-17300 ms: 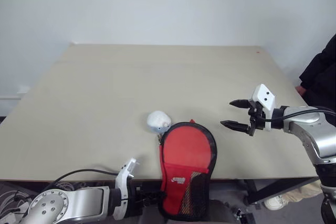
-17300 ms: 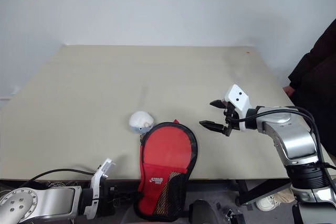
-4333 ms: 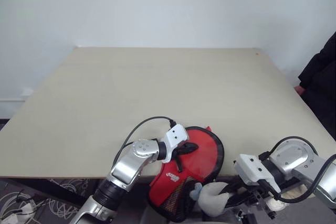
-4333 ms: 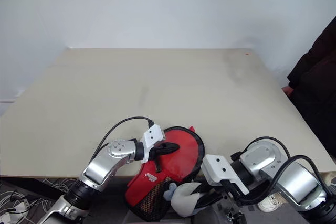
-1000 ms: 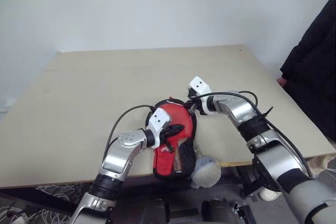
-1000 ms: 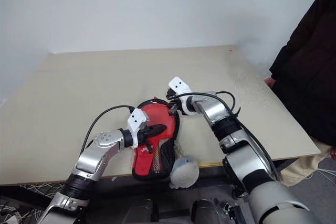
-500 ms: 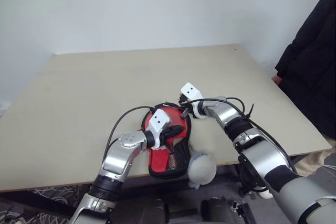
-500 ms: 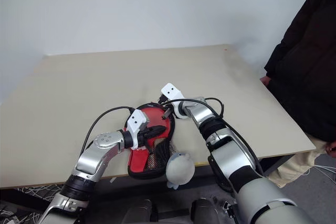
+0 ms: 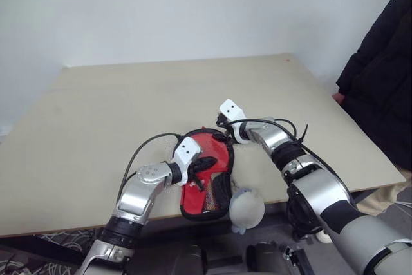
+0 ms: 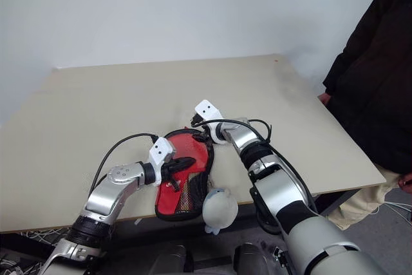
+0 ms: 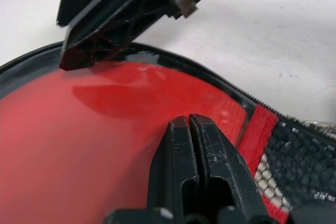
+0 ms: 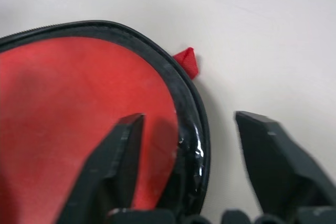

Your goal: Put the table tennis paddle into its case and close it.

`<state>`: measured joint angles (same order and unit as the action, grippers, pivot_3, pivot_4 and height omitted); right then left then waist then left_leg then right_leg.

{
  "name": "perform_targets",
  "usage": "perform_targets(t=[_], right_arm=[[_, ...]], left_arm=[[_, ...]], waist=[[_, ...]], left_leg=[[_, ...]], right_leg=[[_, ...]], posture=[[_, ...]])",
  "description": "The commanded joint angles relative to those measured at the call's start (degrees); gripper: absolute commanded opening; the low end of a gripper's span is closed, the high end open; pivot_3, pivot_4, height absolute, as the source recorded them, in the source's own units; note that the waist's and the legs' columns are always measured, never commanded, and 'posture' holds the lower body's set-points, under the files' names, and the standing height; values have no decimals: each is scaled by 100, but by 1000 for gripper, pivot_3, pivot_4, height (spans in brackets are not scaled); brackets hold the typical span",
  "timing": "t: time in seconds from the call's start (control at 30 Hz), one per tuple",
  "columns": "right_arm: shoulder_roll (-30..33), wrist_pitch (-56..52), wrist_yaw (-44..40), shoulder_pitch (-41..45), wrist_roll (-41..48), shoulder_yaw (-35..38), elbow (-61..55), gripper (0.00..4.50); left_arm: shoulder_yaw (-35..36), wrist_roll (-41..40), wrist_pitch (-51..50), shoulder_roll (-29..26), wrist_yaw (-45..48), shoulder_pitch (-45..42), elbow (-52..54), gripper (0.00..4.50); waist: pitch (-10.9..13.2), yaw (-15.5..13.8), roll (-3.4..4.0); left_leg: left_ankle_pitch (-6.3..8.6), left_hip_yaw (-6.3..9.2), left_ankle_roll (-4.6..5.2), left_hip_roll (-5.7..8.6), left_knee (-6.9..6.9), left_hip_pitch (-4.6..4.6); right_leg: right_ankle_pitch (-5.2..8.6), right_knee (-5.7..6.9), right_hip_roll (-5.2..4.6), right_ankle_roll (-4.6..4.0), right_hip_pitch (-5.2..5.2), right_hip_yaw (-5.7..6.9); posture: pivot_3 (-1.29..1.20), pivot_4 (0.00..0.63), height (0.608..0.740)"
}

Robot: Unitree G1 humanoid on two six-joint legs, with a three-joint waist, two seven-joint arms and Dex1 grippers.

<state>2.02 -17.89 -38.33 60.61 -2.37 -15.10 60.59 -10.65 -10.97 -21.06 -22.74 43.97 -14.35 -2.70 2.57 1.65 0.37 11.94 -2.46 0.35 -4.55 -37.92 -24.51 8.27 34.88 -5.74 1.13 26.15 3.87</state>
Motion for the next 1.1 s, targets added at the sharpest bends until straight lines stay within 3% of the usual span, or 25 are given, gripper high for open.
perform_targets(t=[0.03, 0.17, 0.33, 0.6, 0.73, 0.8, 0.87, 0.97, 1.03, 1.07, 1.1], right_arm=[[42, 70, 31, 206, -67, 126, -96, 4224], [204, -31, 16, 245, -49, 217, -364, 4224], [647, -613, -351, 31, 119, 325, -1669, 4224], [1930, -2212, -1178, -1389, 548, 397, -5181, 4224], [2483, -2541, -1585, -2106, 1032, 609, -6389, 4224], [2790, -2626, -1787, -2526, 1320, 800, -6869, 4224], [3017, -2681, -1879, -2846, 1505, 906, -7161, 4224], [3290, -2748, -1982, -3223, 1733, 962, -7494, 4224], [3452, -2788, -2092, -3437, 1901, 956, -7715, 4224], [3564, -2744, -2188, -3601, 1967, 919, -7838, 4224], [3649, -2703, -2249, -3735, 2010, 878, -7928, 4224]], left_arm=[[90, 25, 52, -75, 0, 67, -81, 0], [63, 40, 37, -38, -15, 104, -108, 0], [-33, 151, 115, -28, -23, 97, -329, 0], [-54, 161, 185, -6, 79, -83, -727, 0], [-25, 155, 185, -33, 109, -113, -803, 0], [-9, 144, 163, -49, 124, -117, -825, 0], [16, 110, 125, -59, 145, -113, -836, 0], [38, 90, 99, -72, 172, -117, -858, 0], [52, 90, 93, -77, 188, -119, -873, 0], [54, 82, 76, -80, 205, -124, -885, 0], [54, 78, 68, -85, 217, -132, -902, 0]], waist=[[0, 0, 0], [0, 0, 0], [-1, -2, 1], [-3, -43, 1], [-1, -33, 19], [-23, -21, 97], [-37, -31, 122], [-38, -22, 132], [-54, -18, 208], [-110, -37, 100], [-81, -83, -26]], left_leg=[[0, 0, 0, 0, 0, 1], [0, 0, 0, 0, 0, 3], [0, -1, 0, 0, 0, 2], [1, 0, -2, 0, 1, 45], [4, 6, -4, -1, 3, 76], [5, 47, -2, -15, 30, 66], [5, 135, -1, -27, 99, -8], [5, 155, -1, -21, 57, 16], [5, 183, -1, -59, 81, -26], [3, 186, 4, -192, 152, -70], [-11, 84, 25, -213, 172, -95]], right_leg=[[0, 2, 0, 0, 0, 0], [0, 2, 0, 0, 0, 0], [0, 2, 0, 0, 0, -1], [1, -3, -4, -1, -35, 4], [1, -26, -12, -1, -61, 26], [0, -136, -6, 0, -80, 97], [-3, -322, -3, 6, -95, 239], [-6, -315, -32, 9, -91, 310], [-63, -444, -1, 51, -117, 363], [-126, -406, 26, 69, -152, 398], [133, 221, -21, -24, -194, 298]], posture=[[0, 0, 725], [0, 0, 725], [0, 0, 725], [0, 0, 725], [0, 0, 725], [0, 0, 725], [0, 0, 725], [0, 0, 725], [0, 0, 725], [0, 0, 725], [0, 0, 725]])
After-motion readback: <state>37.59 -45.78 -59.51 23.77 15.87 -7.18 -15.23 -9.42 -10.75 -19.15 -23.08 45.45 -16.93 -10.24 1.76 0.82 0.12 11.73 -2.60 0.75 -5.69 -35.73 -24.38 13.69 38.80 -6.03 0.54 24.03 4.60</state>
